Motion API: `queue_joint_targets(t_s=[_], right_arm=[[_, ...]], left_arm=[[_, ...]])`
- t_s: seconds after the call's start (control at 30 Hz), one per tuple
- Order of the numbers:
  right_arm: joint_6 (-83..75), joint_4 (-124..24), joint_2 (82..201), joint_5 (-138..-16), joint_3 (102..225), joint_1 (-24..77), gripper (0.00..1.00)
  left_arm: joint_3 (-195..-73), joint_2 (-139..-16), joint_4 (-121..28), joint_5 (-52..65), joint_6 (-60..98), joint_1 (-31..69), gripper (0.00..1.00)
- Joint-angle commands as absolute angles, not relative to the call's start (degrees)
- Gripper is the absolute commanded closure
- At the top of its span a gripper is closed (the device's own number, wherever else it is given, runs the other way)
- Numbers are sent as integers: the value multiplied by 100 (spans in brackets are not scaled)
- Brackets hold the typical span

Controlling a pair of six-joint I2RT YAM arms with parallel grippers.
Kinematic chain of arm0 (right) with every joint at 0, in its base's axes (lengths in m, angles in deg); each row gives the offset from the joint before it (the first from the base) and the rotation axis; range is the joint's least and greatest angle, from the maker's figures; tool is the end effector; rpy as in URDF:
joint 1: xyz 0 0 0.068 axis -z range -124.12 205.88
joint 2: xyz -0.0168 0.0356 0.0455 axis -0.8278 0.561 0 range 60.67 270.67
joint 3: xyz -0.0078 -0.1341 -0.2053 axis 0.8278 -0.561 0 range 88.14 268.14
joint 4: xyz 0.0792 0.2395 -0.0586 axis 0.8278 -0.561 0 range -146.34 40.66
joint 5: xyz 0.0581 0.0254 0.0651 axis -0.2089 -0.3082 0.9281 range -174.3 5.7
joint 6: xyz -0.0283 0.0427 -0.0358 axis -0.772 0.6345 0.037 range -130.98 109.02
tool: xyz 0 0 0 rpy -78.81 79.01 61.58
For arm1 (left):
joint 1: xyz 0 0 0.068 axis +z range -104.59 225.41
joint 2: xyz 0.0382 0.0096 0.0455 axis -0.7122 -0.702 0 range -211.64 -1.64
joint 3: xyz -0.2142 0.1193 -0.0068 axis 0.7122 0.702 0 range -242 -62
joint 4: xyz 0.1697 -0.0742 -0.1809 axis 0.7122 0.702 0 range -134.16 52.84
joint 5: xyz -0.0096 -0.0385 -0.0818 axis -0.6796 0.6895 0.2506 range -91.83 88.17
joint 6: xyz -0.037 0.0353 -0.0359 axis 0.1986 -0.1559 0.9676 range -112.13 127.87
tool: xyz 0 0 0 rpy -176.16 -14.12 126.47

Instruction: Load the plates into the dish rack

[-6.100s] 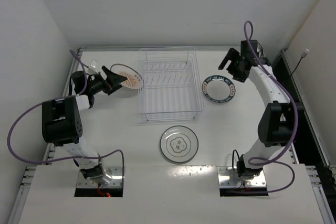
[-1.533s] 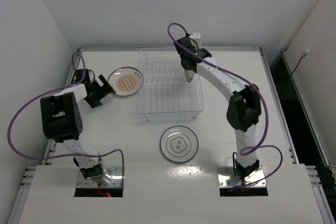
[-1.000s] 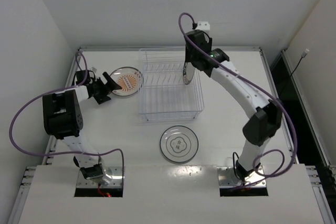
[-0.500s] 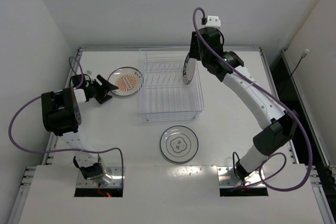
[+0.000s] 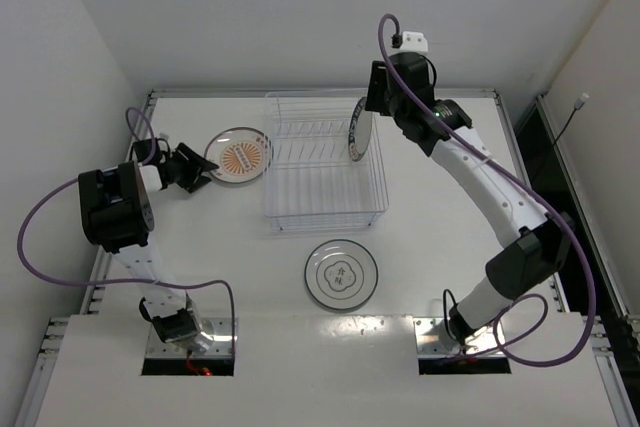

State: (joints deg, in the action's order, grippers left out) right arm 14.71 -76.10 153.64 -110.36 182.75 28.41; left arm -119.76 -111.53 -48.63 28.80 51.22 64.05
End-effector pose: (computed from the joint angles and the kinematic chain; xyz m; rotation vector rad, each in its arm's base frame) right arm 0.3455 0.1561 0.3659 0.2556 1.9485 0.1505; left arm 0.3617 0.0964 0.0956 -1.0185 2.1905 -0.8417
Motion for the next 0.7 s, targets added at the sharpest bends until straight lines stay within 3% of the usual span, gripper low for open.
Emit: queue_joint_targets(t_s=[0.0, 0.3, 0.33, 0.4, 0.47, 0.67], right_arm=[[1583, -7351, 15023, -10865, 18219, 2925, 48], [1583, -7298, 14777, -10698, 17999, 3100, 48], [1583, -7298, 14777, -10697, 17999, 3153, 48], [1635, -7298, 14777, -10645, 17999, 3153, 48], [1635, -7298, 14777, -10592, 17999, 3215, 48], [1635, -7359, 14593, -10478, 17999, 3320, 48]], left_arm=[[-11974, -11616, -4829, 2691, 4962, 6422, 52], [-12150, -12047, -5101, 3261, 5067, 6422, 54], [-12150, -12047, -5154, 3332, 5067, 6422, 64], [-12150, -12047, -5154, 3384, 5067, 6422, 75], [-12220, -12047, -5085, 3542, 5067, 6422, 96], [-12151, -11050, -4619, 3203, 4743, 6483, 100]])
